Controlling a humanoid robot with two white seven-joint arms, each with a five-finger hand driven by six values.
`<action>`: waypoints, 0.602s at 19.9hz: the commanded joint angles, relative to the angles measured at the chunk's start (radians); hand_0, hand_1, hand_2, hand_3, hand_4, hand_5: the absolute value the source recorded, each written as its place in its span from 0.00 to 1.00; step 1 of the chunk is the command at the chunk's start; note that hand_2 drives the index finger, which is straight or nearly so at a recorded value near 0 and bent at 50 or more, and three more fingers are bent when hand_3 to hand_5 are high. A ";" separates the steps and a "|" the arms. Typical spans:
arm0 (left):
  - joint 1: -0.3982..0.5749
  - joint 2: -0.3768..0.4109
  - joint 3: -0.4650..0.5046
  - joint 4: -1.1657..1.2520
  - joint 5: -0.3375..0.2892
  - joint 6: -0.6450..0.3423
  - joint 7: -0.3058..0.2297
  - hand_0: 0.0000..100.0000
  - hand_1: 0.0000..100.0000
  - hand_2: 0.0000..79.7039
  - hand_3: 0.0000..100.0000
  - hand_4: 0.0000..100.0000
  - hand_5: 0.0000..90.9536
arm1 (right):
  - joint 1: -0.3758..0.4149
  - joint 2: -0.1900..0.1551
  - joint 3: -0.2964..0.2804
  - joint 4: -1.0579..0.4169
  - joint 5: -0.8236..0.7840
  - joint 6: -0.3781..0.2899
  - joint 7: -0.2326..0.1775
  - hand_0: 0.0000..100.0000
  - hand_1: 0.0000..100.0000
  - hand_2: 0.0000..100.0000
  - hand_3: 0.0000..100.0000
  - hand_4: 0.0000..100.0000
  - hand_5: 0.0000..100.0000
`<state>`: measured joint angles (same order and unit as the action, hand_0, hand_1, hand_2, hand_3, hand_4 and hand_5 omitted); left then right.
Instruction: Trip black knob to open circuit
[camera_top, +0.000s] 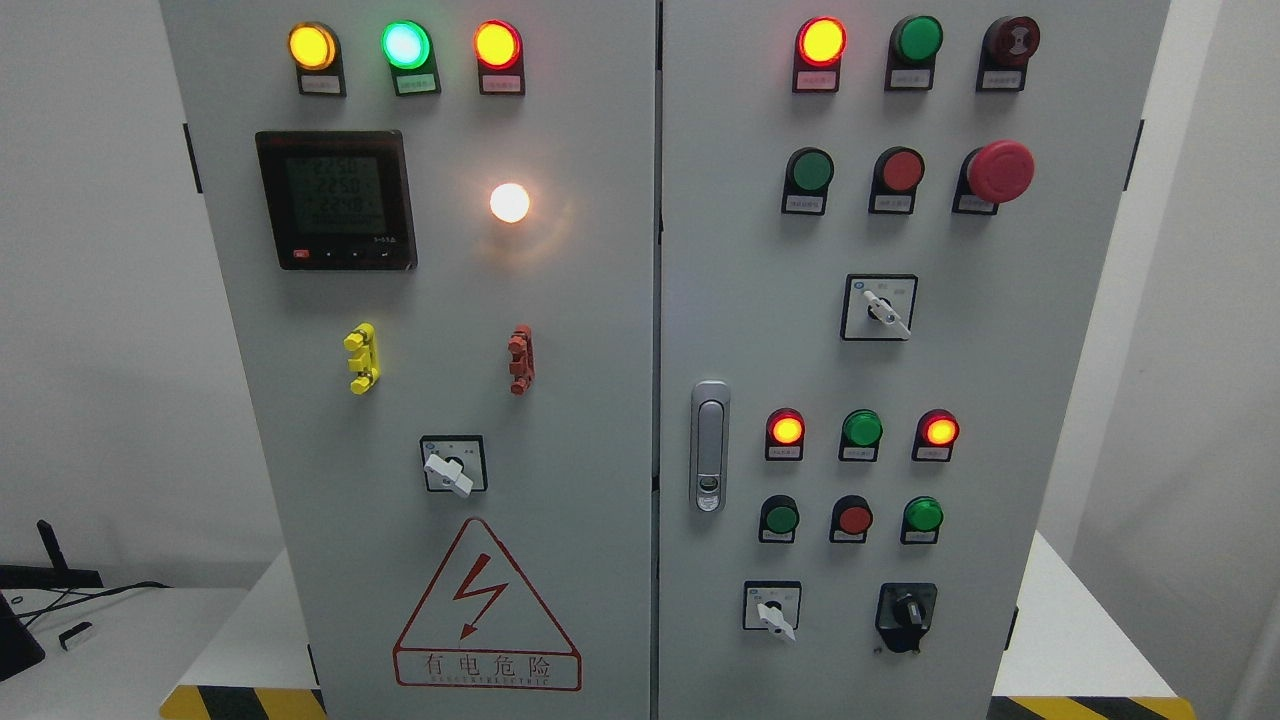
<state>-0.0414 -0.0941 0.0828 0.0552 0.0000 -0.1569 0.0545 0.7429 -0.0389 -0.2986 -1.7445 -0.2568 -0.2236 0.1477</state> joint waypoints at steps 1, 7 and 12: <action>0.000 0.001 0.000 0.000 -0.031 0.000 0.001 0.12 0.39 0.00 0.00 0.00 0.00 | -0.177 -0.045 -0.070 -0.205 -0.019 0.110 -0.028 0.20 0.54 0.37 0.81 0.71 0.63; 0.000 0.000 0.000 0.000 -0.031 0.000 0.001 0.12 0.39 0.00 0.00 0.00 0.00 | -0.391 -0.053 -0.065 -0.196 -0.015 0.298 -0.062 0.20 0.46 0.38 0.86 0.76 0.73; 0.000 0.001 0.000 0.000 -0.031 0.000 0.001 0.12 0.39 0.00 0.00 0.00 0.00 | -0.555 -0.052 -0.059 -0.168 -0.015 0.441 -0.075 0.15 0.56 0.42 0.99 0.90 0.87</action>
<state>-0.0414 -0.0941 0.0828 0.0553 0.0000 -0.1569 0.0545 0.3740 -0.0734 -0.3407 -1.8720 -0.2704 0.1394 0.0832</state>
